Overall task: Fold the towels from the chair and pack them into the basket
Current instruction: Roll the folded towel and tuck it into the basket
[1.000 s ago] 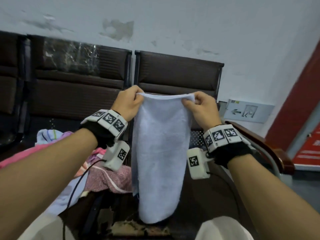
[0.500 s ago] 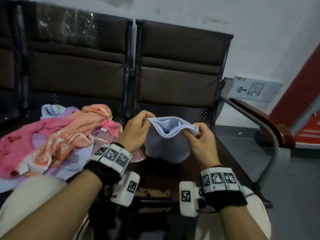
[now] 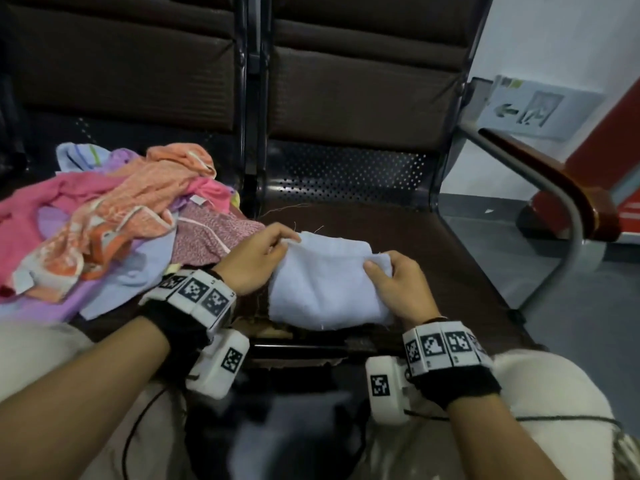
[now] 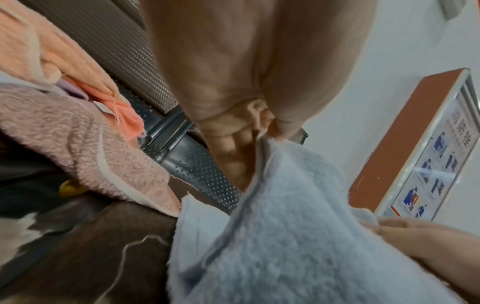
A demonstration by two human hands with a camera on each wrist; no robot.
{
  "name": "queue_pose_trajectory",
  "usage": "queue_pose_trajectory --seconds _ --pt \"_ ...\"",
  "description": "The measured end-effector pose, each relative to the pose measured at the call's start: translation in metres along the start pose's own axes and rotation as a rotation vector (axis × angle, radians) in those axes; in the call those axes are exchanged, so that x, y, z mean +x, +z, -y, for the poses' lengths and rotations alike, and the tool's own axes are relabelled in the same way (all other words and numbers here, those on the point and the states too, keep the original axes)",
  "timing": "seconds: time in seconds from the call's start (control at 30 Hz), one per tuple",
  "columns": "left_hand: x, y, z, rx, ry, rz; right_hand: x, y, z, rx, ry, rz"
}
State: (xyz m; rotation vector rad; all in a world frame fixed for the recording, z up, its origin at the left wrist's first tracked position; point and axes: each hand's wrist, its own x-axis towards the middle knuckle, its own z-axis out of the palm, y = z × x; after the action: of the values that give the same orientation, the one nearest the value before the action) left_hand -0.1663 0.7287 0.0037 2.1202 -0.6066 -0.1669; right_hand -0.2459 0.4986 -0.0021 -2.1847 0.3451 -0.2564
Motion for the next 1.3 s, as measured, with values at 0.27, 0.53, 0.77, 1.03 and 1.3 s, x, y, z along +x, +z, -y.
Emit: queue_pose_trajectory --seconds 0.27,0.53,0.77,1.03,1.3 --pt "0.089 0.004 0.021 -0.094 -0.078 -0.072 0.093 0.006 -0.008 -0.096 0.030 0.024" --pt "0.109 0.038 0.052 0.098 -0.326 0.063 0.103 0.013 -0.026 -0.427 0.012 0.168" --pt "0.060 0.038 0.034 0.189 -0.048 0.088 0.053 0.010 -0.018 -0.739 -0.197 0.792" --pt "0.024 0.039 0.020 0.715 0.117 0.487 0.037 0.007 -0.010 -0.661 -0.259 0.531" --pt "0.011 0.028 0.000 0.566 0.110 0.434 0.011 -0.017 -0.022 -0.490 -0.191 0.664"
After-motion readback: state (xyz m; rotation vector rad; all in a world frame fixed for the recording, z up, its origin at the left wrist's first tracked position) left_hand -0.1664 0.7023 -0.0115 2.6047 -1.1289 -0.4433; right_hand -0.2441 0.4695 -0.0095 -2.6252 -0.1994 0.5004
